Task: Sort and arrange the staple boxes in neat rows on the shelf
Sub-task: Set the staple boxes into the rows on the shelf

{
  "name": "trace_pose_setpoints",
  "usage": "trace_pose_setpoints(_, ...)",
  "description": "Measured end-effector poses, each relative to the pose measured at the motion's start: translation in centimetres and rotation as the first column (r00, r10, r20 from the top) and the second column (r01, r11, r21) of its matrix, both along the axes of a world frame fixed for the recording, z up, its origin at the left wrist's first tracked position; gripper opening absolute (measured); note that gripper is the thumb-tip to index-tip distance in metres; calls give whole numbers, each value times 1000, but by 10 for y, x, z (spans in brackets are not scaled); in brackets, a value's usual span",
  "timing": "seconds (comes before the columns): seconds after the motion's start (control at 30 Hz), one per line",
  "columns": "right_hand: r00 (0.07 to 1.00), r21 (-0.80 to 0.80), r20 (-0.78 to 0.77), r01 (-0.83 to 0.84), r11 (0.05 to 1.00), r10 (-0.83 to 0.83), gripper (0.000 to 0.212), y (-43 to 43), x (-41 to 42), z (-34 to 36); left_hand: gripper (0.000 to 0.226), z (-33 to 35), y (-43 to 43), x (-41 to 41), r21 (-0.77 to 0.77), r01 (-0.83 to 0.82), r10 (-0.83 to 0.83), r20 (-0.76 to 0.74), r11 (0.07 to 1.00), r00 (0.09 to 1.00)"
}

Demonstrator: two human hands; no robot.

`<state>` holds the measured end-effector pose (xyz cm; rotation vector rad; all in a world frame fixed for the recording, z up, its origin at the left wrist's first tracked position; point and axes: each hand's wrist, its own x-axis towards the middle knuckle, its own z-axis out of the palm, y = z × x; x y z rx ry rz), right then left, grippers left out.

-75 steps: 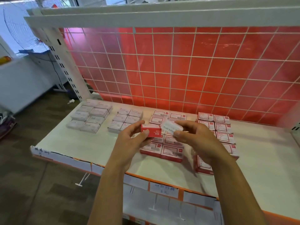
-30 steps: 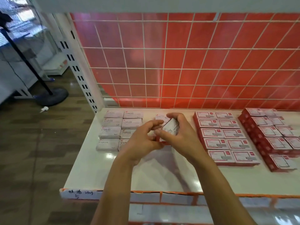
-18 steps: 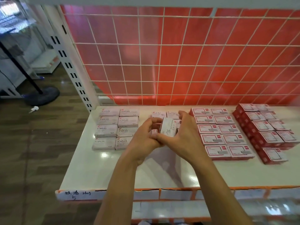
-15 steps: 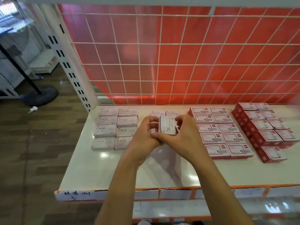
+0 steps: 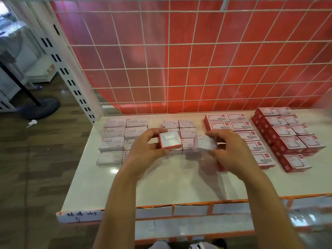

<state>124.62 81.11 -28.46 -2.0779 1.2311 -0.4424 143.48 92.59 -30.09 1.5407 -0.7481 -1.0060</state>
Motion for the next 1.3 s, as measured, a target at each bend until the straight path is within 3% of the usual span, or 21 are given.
trace_pose_setpoints(0.23, 965, -25, -237, -117, 993, 108, 45, 4, 4, -17, 51, 5, 7, 4, -55, -43, 41, -39, 998, 998)
trace_pose_setpoints(1.1, 971, -18, -228, -81, 997, 74, 27, 11, 17, -37, 48, -7, -13, -7, -32, 13, -15, -73, 999, 997)
trace_pose_setpoints(1.2, 981, -28, -177, -83, 996, 77, 39, 11, 15, -32, 33, -5, -16, -10, -29, 3, -6, -116, 1000, 993)
trace_pose_setpoints(1.3, 993, 24, 95, -71, 997, 69, 52, 13, 13, -18, 20, 1, -20, -18, -16, 19, -22, -190, 1000, 982)
